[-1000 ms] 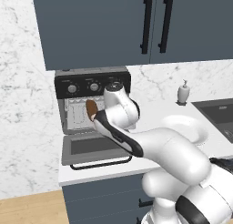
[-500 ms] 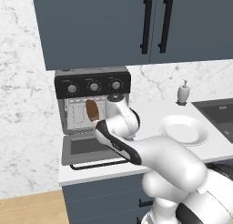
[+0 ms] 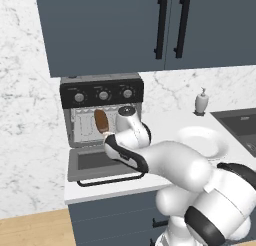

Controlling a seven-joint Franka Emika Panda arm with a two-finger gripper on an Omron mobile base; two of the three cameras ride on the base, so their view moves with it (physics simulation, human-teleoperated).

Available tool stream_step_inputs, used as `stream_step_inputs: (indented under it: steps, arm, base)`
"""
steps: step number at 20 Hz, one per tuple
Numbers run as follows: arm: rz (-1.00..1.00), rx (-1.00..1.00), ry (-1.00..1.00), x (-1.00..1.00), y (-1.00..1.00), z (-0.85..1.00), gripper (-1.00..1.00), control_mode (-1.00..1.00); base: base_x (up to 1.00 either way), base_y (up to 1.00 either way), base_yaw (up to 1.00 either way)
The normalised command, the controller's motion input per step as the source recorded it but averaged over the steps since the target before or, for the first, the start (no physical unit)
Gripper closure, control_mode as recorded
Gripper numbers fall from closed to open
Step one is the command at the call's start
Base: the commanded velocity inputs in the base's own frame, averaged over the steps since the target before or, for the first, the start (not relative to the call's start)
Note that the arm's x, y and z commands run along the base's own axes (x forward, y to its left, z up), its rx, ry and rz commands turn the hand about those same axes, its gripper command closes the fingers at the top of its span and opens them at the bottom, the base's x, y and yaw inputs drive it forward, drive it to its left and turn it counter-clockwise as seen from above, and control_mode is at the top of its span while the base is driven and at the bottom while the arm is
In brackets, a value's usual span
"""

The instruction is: Pick up the kebab skewer and baguette bread, and place them inside the toaster oven. Close the toaster oven door and start by setting the timer.

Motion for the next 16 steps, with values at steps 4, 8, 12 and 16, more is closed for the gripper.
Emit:
stream_step_inputs:
  steps: [4, 8, 12, 16]
  arm:
    - [-0.02, 0.00, -0.02, 0.25, 0.00, -0.21, -1.00, -1.00]
    - [-0.04, 0.00, -0.03, 0.25, 0.03, -0.10, -1.00, -1.00]
    - [-0.07, 0.00, -0.04, 0.26, 0.00, 0.00, -1.00, -1.00]
    - [-0.11, 0.00, -0.01, 0.38, 0.00, 0.00, -1.00, -1.00]
  base:
    - [0.00, 0.00, 0.00]
    - [0.00, 0.00, 0.00]
    - [0.00, 0.00, 0.00]
    - [0.00, 0.00, 0.00]
